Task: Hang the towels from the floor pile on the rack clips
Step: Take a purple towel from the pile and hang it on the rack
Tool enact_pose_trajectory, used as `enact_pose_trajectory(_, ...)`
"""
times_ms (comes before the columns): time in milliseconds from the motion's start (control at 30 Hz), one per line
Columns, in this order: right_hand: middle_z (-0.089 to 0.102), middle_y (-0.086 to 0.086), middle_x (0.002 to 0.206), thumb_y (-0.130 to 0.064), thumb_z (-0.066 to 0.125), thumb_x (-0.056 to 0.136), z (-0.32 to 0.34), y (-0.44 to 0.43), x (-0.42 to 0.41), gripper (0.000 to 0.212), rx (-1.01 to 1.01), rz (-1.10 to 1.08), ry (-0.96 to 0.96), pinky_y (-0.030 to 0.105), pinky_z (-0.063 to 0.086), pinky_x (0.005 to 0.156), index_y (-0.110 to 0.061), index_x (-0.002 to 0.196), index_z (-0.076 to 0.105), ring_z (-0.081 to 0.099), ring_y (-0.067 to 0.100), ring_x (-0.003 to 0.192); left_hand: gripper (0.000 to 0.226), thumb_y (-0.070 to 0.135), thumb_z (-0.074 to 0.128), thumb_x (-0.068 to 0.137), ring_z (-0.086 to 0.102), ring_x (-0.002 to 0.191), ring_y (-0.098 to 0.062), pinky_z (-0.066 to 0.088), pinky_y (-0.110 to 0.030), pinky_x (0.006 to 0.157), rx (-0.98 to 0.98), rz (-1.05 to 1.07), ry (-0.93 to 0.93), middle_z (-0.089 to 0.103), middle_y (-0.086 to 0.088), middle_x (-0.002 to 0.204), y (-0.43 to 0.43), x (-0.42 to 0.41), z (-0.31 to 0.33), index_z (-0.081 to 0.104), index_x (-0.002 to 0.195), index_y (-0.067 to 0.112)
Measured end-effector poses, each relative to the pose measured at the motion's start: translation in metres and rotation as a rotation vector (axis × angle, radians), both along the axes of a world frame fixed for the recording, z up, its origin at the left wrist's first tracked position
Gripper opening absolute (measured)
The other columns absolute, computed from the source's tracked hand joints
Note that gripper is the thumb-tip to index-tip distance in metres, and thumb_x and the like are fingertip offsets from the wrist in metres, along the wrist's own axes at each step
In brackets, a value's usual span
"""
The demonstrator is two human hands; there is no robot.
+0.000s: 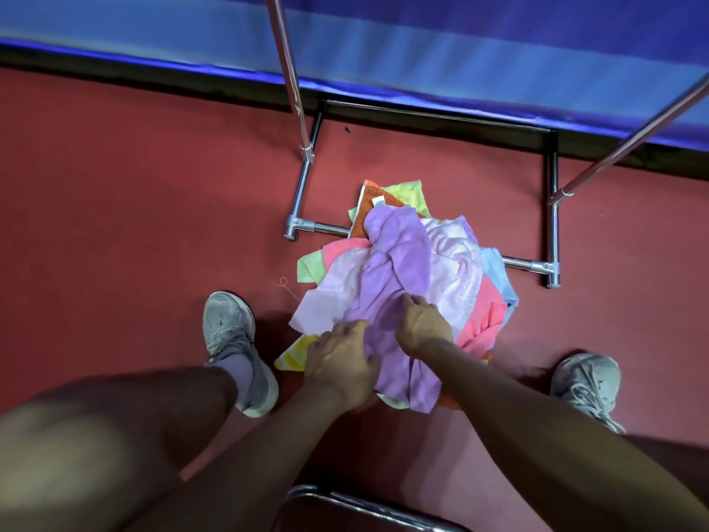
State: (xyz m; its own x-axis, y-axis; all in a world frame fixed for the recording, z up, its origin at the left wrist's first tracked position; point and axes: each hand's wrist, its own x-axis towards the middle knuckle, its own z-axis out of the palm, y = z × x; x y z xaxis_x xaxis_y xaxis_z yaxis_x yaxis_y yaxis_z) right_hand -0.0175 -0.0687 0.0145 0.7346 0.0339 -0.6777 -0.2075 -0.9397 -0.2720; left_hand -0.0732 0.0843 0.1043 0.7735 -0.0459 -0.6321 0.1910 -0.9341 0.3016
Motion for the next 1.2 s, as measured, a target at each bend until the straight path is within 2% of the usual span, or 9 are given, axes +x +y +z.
enact_pose_trajectory(233,0.065,0.013,0.131,-0.006,0.050,0.089,0.060,-0.017,-0.014,0.057,0.201,-0.004,-0.300,0.039,0.050,0.095,-0.012,0.145,0.053,0.060,0.035,0.118,0.050,0.036,0.049,0.097,0.052,0.128,-0.031,0.040,-0.042,0.104,-0.062,0.005,-0.055,0.053,-0.006,0.140,-0.019,0.007,0.009,0.041,0.145,0.025)
enact_pose_trajectory(400,0.072,0.001,0.106,0.012,0.044,0.087,0.137,-0.034,-0.023,0.059,0.611,-0.335,-0.249,0.018,0.049,0.080,-0.016,0.134,0.064,0.065,-0.011,0.090,0.061,0.048,0.054,0.096,0.049,0.135,-0.024,0.044,-0.042,0.104,-0.162,-0.024,-0.061,0.047,0.002,0.151,-0.028,0.002,0.016,0.034,0.150,0.027)
enact_pose_trajectory(467,0.072,-0.001,0.103,0.018,0.043,0.089,0.168,-0.040,-0.029,0.059,0.689,-0.357,-0.278,0.016,0.049,0.083,-0.015,0.133,0.064,0.065,-0.011,0.092,0.069,0.052,0.058,0.093,0.049,0.136,-0.023,0.045,-0.042,0.104,-0.294,0.078,-0.139,0.047,0.002,0.151,-0.040,0.005,0.031,0.033,0.151,0.026)
enact_pose_trajectory(600,0.072,-0.002,0.123,0.016,0.046,0.093,0.219,-0.050,-0.039,0.056,0.825,-0.331,-0.399,0.021,0.051,0.099,-0.018,0.133,0.064,0.067,0.007,0.115,0.049,0.064,0.049,0.081,0.068,0.101,-0.024,0.055,-0.046,0.086,-0.610,0.399,-0.377,0.069,0.001,0.105,-0.060,0.016,0.069,0.058,0.113,0.029)
enact_pose_trajectory(700,0.073,-0.006,0.122,0.010,0.051,0.094,0.228,-0.061,-0.047,0.054,0.785,-0.295,-0.514,0.019,0.050,0.096,-0.027,0.131,0.065,0.068,0.007,0.114,0.025,0.048,0.048,0.089,0.065,0.090,-0.017,0.054,-0.043,0.081,-0.613,0.425,-0.513,0.068,0.010,0.091,-0.065,0.020,0.090,0.063,0.100,0.031)
enact_pose_trajectory(867,0.074,-0.013,0.080,-0.012,0.064,0.094,0.215,-0.069,-0.039,0.038,0.499,-0.266,-0.646,0.016,0.048,0.062,-0.031,0.127,0.071,0.065,0.002,0.061,0.024,0.023,0.054,0.099,0.048,0.058,-0.005,0.039,-0.031,0.060,-0.601,0.396,-0.554,0.051,0.009,0.058,-0.064,0.027,0.102,0.050,0.076,0.021)
enact_pose_trajectory(1000,0.076,-0.015,0.089,-0.036,0.071,0.086,0.208,-0.074,-0.021,0.018,0.280,-0.159,-0.723,0.032,0.054,0.073,-0.036,0.104,0.076,0.070,0.008,0.082,0.029,0.027,0.058,0.100,0.040,0.050,-0.008,0.028,-0.022,0.049,-0.636,0.216,-0.580,0.046,0.011,0.054,-0.057,0.039,0.116,0.049,0.072,0.021)
enact_pose_trajectory(1100,0.061,-0.015,0.081,-0.034,0.075,0.082,0.197,-0.082,-0.009,0.009,0.333,-0.097,-0.674,0.030,0.045,0.068,-0.029,0.085,0.068,0.057,0.002,0.074,0.030,0.024,0.060,0.100,0.037,0.050,-0.006,0.032,-0.023,0.051,-0.775,0.161,-0.536,0.044,0.011,0.051,-0.056,0.052,0.125,0.053,0.071,0.022)
enact_pose_trajectory(1200,0.057,-0.005,0.093,-0.031,0.078,0.080,0.183,-0.087,0.004,0.016,0.472,-0.047,-0.525,0.030,0.047,0.083,-0.019,0.085,0.068,0.055,0.011,0.089,0.025,0.024,0.057,0.100,0.045,0.056,-0.004,0.038,-0.023,0.056,-0.887,0.180,-0.550,0.051,0.007,0.057,-0.054,0.064,0.130,0.058,0.075,0.019)
